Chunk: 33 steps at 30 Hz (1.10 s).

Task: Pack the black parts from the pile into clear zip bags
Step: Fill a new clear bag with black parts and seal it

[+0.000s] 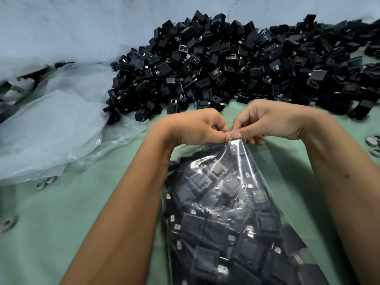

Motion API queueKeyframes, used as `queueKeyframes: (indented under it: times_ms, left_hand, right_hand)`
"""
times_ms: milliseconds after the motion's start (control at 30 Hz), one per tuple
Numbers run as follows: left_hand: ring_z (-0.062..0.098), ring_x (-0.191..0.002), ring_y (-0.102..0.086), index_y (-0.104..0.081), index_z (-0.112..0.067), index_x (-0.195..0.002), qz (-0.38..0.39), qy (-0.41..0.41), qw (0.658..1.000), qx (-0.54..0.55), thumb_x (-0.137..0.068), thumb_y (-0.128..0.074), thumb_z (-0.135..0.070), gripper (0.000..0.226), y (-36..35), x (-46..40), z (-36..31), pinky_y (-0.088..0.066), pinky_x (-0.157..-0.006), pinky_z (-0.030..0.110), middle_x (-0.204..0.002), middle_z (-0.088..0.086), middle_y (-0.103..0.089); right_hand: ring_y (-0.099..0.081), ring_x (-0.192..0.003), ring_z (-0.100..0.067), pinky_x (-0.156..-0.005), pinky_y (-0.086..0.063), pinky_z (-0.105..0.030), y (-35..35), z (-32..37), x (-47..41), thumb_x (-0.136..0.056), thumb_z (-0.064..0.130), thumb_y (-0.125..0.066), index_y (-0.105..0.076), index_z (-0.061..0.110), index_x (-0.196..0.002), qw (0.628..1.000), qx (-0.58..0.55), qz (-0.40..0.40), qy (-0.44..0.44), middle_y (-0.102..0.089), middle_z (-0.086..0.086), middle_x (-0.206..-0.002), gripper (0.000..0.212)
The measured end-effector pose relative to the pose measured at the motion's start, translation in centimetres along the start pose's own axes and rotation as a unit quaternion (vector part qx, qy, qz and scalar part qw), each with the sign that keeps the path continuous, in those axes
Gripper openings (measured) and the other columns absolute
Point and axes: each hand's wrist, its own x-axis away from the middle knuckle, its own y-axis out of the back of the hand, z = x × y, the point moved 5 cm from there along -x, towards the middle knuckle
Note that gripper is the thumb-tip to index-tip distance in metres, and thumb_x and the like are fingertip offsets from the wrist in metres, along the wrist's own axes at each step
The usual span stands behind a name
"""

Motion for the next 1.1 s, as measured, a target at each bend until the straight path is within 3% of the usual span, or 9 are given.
queueKeyframes:
  times_ms: [133, 233, 433, 667, 800, 900, 1000, 1100]
  left_hand:
    - [0.009, -0.059, -0.049, -0.073, -0.006, -0.094, 0.013, 0.002, 0.999, 0.051, -0.098, -0.068, -0.016, 0.012, 0.7, 0.7, 1.1, -0.039, -0.059, 0.021, -0.068, -0.003, -0.063]
    - [0.012, -0.056, -0.048, -0.071, 0.000, -0.099, 0.032, 0.013, 0.997, 0.070, -0.098, -0.067, -0.010, 0.011, 0.9, 1.1, 2.1, -0.037, -0.057, 0.022, -0.064, -0.002, -0.063]
    - [0.026, -0.072, -0.048, -0.073, 0.003, -0.097, 0.011, -0.002, 0.999, 0.051, -0.095, -0.070, -0.007, 0.010, 0.9, 0.9, 1.7, -0.040, -0.069, 0.038, -0.075, 0.014, -0.064]
    - [0.021, -0.066, -0.045, -0.073, -0.001, -0.085, -0.010, -0.008, 0.999, 0.030, -0.095, -0.069, -0.006, 0.012, 0.8, 0.8, 1.0, -0.035, -0.064, 0.031, -0.069, 0.009, -0.061]
    - [0.026, -0.071, -0.043, -0.073, 0.000, -0.087, -0.001, -0.011, 0.999, 0.049, -0.097, -0.068, -0.010, 0.014, 0.6, 0.8, 1.1, -0.032, -0.068, 0.040, -0.076, 0.017, -0.060]
    - [0.021, -0.062, -0.042, -0.074, -0.007, -0.088, 0.004, -0.010, 0.997, 0.070, -0.096, -0.071, -0.015, 0.012, 0.7, 0.8, 1.3, -0.031, -0.058, 0.031, -0.069, 0.008, -0.059]
    - [0.007, -0.052, -0.046, -0.074, -0.005, -0.096, 0.027, 0.010, 0.996, 0.082, -0.094, -0.073, -0.016, 0.011, 1.2, 1.3, 2.4, -0.035, -0.051, 0.017, -0.064, -0.003, -0.062]
    - [0.008, -0.058, -0.055, -0.075, -0.003, -0.099, 0.045, 0.029, 0.994, 0.094, -0.085, -0.078, -0.021, 0.023, 1.7, 2.1, 3.8, -0.042, -0.054, 0.015, -0.069, -0.001, -0.067]
  right_hand:
    - [-0.053, -0.058, -0.011, -0.049, -0.044, -0.017, 0.1, -0.1, -0.1, -0.091, 0.014, -0.075, -0.079, 0.005, -0.083, 1.000, 0.019, -0.015, 0.011, -0.064, -0.002, -0.062, 0.013]
    - [-0.052, -0.056, -0.011, -0.048, -0.043, -0.018, 0.0, -0.2, -0.1, -0.093, 0.009, -0.073, -0.079, 0.007, -0.079, 0.999, 0.024, -0.022, 0.010, -0.064, -0.003, -0.063, 0.015]
    - [-0.051, -0.060, -0.018, -0.050, -0.044, -0.020, -0.2, -0.1, -0.2, -0.093, 0.011, -0.072, -0.077, 0.009, -0.078, 0.999, 0.035, -0.008, -0.016, -0.061, -0.012, -0.067, 0.016]
    - [-0.057, -0.064, -0.012, -0.059, -0.049, -0.022, -0.5, 1.3, -0.6, -0.090, 0.020, -0.077, -0.082, 0.019, -0.083, 0.997, 0.073, 0.005, -0.026, -0.069, -0.004, -0.071, 0.009]
    - [-0.054, -0.065, -0.006, -0.063, -0.045, -0.021, -0.6, 1.9, -0.6, -0.086, 0.030, -0.079, -0.082, 0.023, -0.081, 0.995, 0.097, -0.005, 0.006, -0.068, 0.001, -0.068, 0.009]
    - [-0.054, -0.067, -0.007, -0.064, -0.045, -0.019, -0.6, 1.8, -0.2, -0.083, 0.039, -0.076, -0.081, 0.019, -0.083, 0.995, 0.099, -0.002, 0.012, -0.067, -0.003, -0.071, 0.021]
    - [-0.050, -0.065, -0.008, -0.063, -0.043, -0.018, -0.4, 1.4, 0.0, -0.092, 0.027, -0.074, -0.079, 0.016, -0.081, 0.995, 0.098, -0.001, 0.008, -0.061, -0.002, -0.068, 0.016]
    - [-0.051, -0.063, -0.007, -0.062, -0.044, -0.017, -0.1, 1.1, 0.1, -0.094, 0.025, -0.073, -0.078, 0.021, -0.077, 0.994, 0.110, -0.001, -0.006, -0.061, 0.004, -0.065, 0.018]
